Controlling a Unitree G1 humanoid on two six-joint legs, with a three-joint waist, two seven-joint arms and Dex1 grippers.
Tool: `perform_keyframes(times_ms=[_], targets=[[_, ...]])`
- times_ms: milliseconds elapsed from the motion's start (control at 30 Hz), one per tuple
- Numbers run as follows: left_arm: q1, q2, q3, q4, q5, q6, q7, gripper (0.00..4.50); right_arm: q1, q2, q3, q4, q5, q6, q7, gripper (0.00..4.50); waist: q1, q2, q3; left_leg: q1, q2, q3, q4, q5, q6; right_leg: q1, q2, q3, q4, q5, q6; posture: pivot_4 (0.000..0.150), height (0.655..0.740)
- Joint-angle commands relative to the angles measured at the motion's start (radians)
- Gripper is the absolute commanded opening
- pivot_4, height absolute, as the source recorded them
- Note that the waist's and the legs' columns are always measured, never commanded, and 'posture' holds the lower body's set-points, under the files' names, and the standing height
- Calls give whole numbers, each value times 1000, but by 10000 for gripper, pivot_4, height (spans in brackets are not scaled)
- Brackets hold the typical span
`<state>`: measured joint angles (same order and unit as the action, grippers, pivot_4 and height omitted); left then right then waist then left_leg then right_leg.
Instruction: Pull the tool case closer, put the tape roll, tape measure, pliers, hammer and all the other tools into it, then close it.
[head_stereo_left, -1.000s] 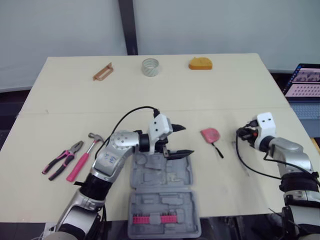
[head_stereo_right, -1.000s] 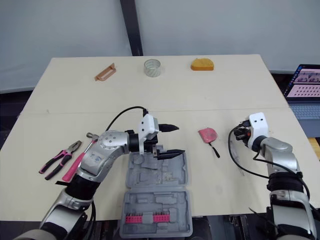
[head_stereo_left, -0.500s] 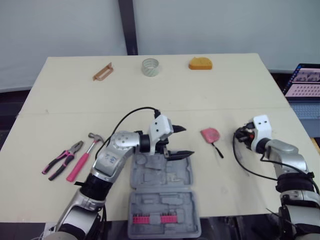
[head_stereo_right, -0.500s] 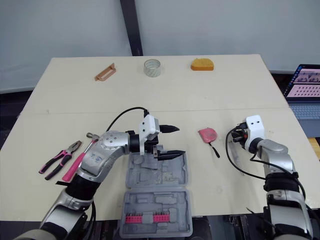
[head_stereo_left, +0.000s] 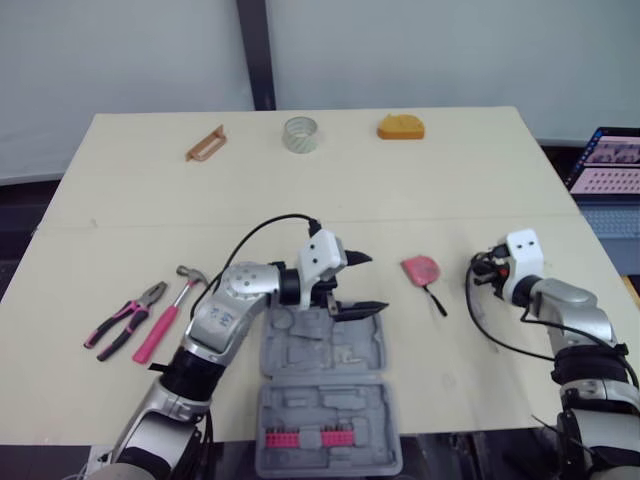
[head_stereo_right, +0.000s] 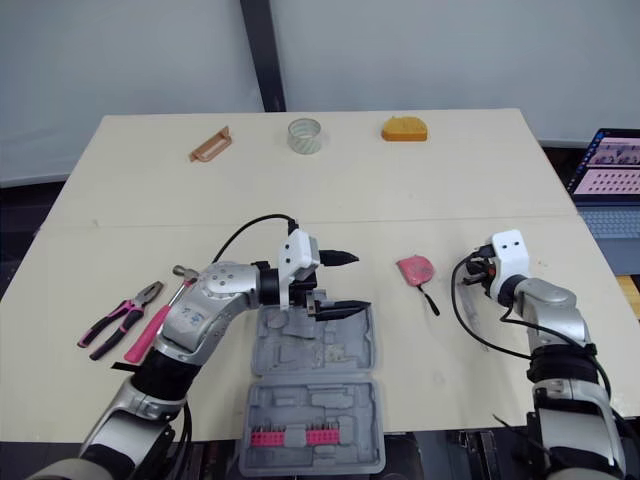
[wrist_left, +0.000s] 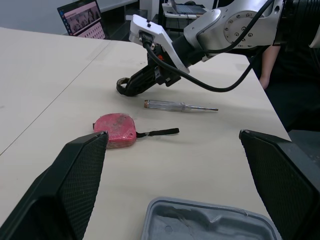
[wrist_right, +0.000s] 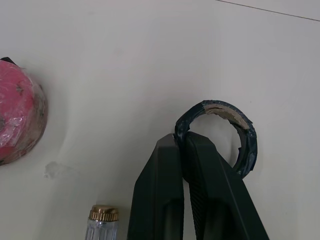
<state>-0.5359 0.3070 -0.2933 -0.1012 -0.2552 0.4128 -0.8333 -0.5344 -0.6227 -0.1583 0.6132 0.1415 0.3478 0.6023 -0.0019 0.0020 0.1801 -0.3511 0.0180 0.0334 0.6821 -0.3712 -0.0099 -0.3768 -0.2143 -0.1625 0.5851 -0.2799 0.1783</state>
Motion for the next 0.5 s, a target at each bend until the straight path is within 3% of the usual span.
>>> perform_keyframes(times_ms=[33, 267, 500], targets=[[-3, 11, 9, -21, 8, -24, -4, 45000, -3, -24, -16, -31, 2, -15, 0, 838, 0, 0, 0, 0, 0, 0, 0, 0, 0, 0, 0, 0, 0, 0, 0, 1500, 7400], [56, 164, 119, -42, -19, -40, -62, 45000, 72, -55, 75, -440, 97, 166, 196, 838, -10, 1, 0, 0, 1, 0, -1, 0, 0, -1, 1, 0, 0, 0, 0, 1500, 7400], [247, 360, 294, -160, -94, -57, -150, 45000, 93, -13, 221, -784, 204, 352, 277, 838, -6, 1, 0, 0, 2, -1, 0, -1, -1, -1, 2, 0, 0, 0, 0, 1500, 7400]])
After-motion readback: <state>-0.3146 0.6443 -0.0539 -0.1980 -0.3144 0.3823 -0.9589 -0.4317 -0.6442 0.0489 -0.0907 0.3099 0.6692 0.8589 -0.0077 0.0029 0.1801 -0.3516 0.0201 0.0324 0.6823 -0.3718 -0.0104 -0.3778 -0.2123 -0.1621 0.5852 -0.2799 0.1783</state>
